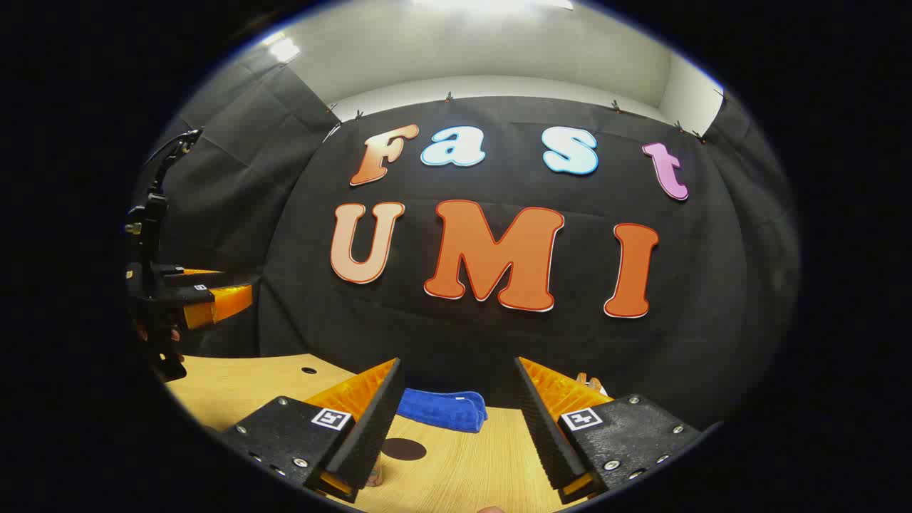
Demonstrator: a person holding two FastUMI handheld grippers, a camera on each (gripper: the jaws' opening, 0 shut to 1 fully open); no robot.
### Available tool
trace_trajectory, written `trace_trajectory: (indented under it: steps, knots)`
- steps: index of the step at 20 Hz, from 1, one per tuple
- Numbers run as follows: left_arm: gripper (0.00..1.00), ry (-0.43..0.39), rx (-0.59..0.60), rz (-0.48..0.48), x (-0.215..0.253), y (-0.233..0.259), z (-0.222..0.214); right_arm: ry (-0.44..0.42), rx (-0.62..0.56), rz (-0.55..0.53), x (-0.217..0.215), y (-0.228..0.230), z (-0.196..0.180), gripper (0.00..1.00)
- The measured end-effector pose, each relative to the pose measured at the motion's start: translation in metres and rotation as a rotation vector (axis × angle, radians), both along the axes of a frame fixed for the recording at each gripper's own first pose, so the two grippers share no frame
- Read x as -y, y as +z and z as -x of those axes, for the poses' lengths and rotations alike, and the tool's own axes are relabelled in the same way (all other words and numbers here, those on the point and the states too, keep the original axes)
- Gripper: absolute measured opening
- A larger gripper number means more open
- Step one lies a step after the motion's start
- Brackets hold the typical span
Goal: Open the teacup lid with one hand, grasp the water bottle and pour water into the teacup with the other hand; after pouring, place the water bottle on the coaster and then close the teacup lid.
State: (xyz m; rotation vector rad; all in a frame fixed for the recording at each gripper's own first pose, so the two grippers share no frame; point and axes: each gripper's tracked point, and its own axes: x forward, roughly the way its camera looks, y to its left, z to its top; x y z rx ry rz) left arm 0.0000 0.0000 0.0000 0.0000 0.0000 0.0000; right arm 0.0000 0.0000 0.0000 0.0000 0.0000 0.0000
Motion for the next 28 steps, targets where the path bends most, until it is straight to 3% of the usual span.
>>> trace_trajectory:
  steps: [18, 28]
  knots:
    - [0.94, -0.006, -0.033, 0.004, 0.001, -0.012, -0.011, -0.006, -0.012, 0.006, 0.0, -0.006, -0.008, 0.95]
    - [1.0, -0.024, -0.08, 0.001, 0.002, -0.043, -0.009, 0.086, -0.04, 0.014, -0.038, -0.03, -0.001, 0.96]
